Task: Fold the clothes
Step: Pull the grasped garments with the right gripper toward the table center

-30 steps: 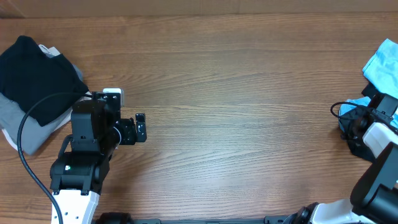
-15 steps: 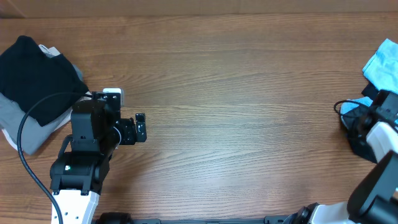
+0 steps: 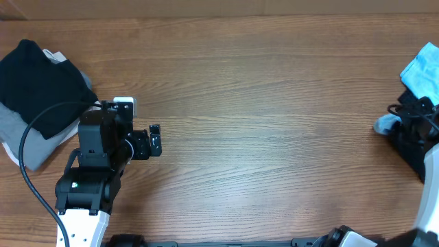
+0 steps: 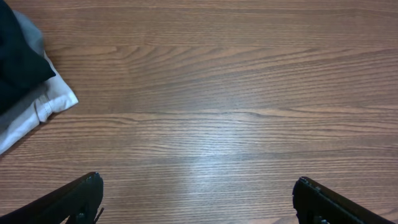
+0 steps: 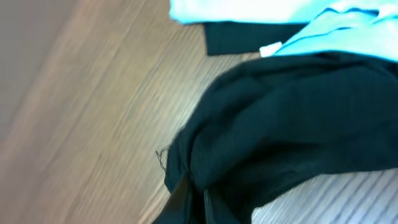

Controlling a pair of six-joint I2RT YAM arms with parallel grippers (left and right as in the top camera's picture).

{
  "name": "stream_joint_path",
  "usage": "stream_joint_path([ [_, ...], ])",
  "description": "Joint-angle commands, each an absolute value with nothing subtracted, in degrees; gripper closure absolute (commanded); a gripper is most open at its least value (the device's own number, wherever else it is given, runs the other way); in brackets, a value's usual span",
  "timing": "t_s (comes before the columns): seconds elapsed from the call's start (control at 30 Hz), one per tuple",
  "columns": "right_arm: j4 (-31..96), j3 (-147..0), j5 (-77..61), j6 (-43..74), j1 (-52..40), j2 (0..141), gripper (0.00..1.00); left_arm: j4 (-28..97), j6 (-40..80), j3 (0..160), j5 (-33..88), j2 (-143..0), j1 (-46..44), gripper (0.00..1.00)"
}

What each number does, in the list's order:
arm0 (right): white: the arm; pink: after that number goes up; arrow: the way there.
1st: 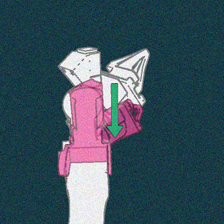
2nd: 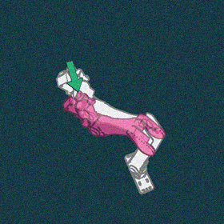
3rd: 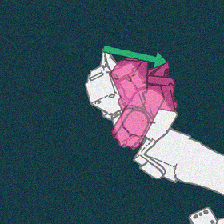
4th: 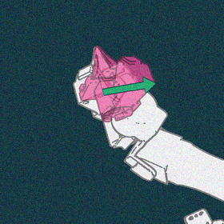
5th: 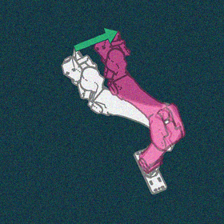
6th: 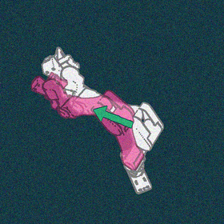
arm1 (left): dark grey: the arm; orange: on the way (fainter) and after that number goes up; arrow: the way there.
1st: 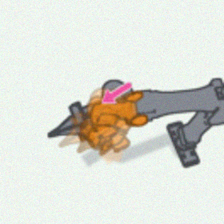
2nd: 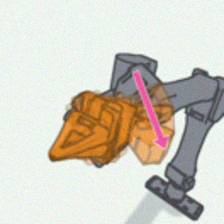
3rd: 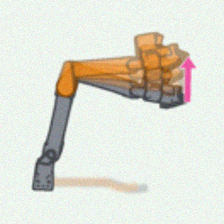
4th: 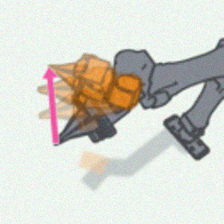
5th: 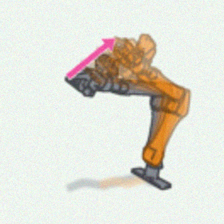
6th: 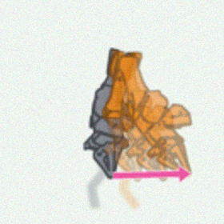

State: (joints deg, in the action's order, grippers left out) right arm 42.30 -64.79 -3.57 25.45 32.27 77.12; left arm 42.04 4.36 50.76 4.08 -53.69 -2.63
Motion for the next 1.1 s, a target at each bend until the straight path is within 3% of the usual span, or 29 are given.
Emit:
stream_joint_path([
  [0.0, 42.6, -76.6, -9.1, 22.7, 32.3, 72.3, 0.96, 42.0, 5.0, 52.3, 4.5, -53.6, -3.0, 0.00],
  [0.33, 53.1, -91.0, -3.3, 21.2, 32.4, 72.1, 0.96, 41.9, 5.0, 52.3, 4.5, -53.6, -3.0, 0.00],
  [0.4, 52.7, -91.3, -16.4, 11.8, 31.8, 71.9, 0.96, 42.0, 5.0, 52.3, 4.5, -53.6, -3.0, 0.00],
  [0.47, 55.0, -91.3, -41.7, -5.3, 30.5, 72.4, 0.96, 41.7, 5.0, 52.3, 4.5, -53.6, -3.0, 0.00],
  [0.73, 75.7, -91.1, -44.4, -17.1, 24.0, 76.8, 0.96, 41.4, 5.0, 52.3, 4.5, -53.6, -3.0, 0.00],
  [0.77, 76.7, -91.1, -43.9, -18.2, 23.2, 77.5, 0.93, 41.4, 5.0, 52.3, 4.5, -53.6, -3.0, 0.00],
  [0.83, 75.6, -91.1, -37.8, -18.3, 21.8, 78.9, 0.64, 41.4, 5.0, 52.3, 4.5, -53.6, -3.0, 0.00],
  [0.9, 72.8, -91.1, -31.0, -15.0, 21.8, 80.0, 0.44, 41.4, 5.0, 52.3, 4.5, -53.6, -3.0, 0.00],
  [0.97, 66.8, -91.1, -14.0, -1.5, 22.0, 82.4, 0.37, 41.4, 5.0, 52.3, 4.5, -53.6, -3.0, 0.00],
  [1.07, 62.7, -91.1, -2.7, 6.7, 22.3, 86.7, 0.32, 41.3, 5.0, 52.3, 4.5, -53.6, -3.0, 0.00],
])
